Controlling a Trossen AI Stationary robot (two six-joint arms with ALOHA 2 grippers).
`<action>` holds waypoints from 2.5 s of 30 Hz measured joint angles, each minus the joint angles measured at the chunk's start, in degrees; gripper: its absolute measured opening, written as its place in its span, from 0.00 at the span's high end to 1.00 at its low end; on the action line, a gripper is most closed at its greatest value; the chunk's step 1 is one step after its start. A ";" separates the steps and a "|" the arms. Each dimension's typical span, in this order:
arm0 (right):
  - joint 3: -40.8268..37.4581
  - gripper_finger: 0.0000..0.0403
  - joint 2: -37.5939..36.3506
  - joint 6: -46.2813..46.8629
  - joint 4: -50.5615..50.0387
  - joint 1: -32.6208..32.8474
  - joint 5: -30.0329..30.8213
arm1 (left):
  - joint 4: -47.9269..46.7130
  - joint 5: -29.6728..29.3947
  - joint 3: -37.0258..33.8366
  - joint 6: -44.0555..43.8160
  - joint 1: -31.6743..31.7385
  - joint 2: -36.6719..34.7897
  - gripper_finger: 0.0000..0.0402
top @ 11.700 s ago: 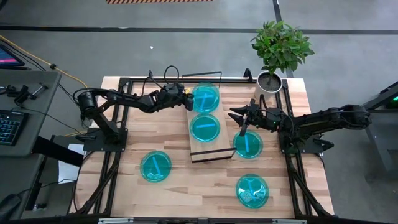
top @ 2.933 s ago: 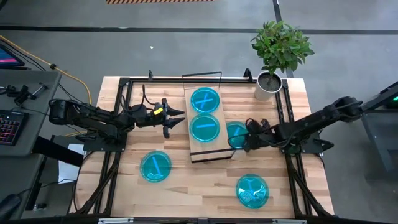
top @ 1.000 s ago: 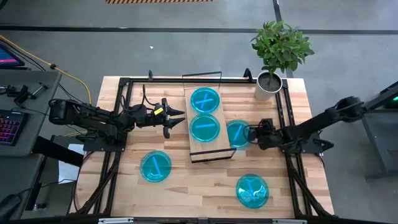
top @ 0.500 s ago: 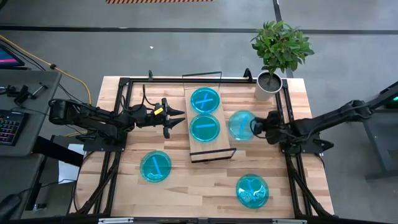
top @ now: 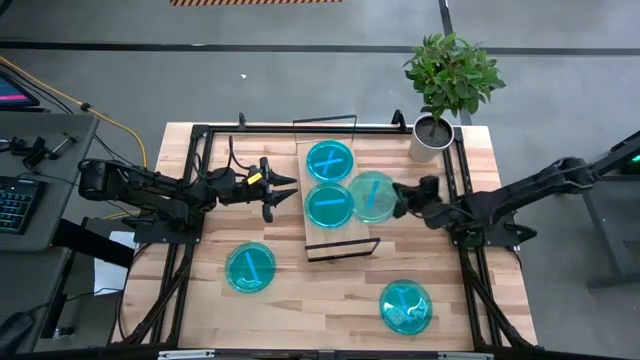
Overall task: Place and stack plates onto a shelf
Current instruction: Stack the blue plate on top of the blue plate on the shelf
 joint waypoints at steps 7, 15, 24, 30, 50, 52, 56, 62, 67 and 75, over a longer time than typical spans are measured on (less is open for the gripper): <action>0.01 1.00 13.48 -6.58 19.12 -3.91 -5.38 | 1.84 0.01 0.00 0.02 -0.01 -0.02 0.68; 0.03 1.00 24.79 -10.66 37.07 -9.83 -13.70 | 1.87 -0.01 0.00 2.96 0.00 -0.02 0.68; 0.03 1.00 36.11 -10.31 52.93 -12.54 -18.64 | 1.88 -0.02 0.00 3.06 0.00 -0.02 0.68; 3.12 1.00 41.64 -9.15 55.06 -12.58 -20.67 | 1.88 -0.03 0.00 3.06 0.00 -0.02 0.68; 7.53 1.00 45.46 -15.27 50.44 -12.60 -19.32 | 1.50 -0.03 0.00 3.02 0.00 -0.02 0.68; 7.53 1.00 45.46 -15.77 50.44 -12.60 -20.00 | 1.51 -0.03 0.00 3.02 0.00 -0.02 0.68; 7.53 0.93 44.31 -18.61 50.06 -13.26 -22.54 | 1.49 -0.03 0.00 3.02 0.00 -0.02 0.68; 7.51 0.72 37.97 -23.42 44.09 -13.98 -22.57 | 1.49 -0.03 0.00 3.02 0.00 -0.02 0.68; 7.51 0.59 29.38 -26.83 36.13 -13.98 -21.88 | 1.47 -0.03 0.00 3.02 0.00 -0.02 0.68; 7.51 0.53 14.57 -31.23 17.49 -12.19 -20.96 | 1.38 -0.01 0.00 2.13 0.00 -0.02 0.68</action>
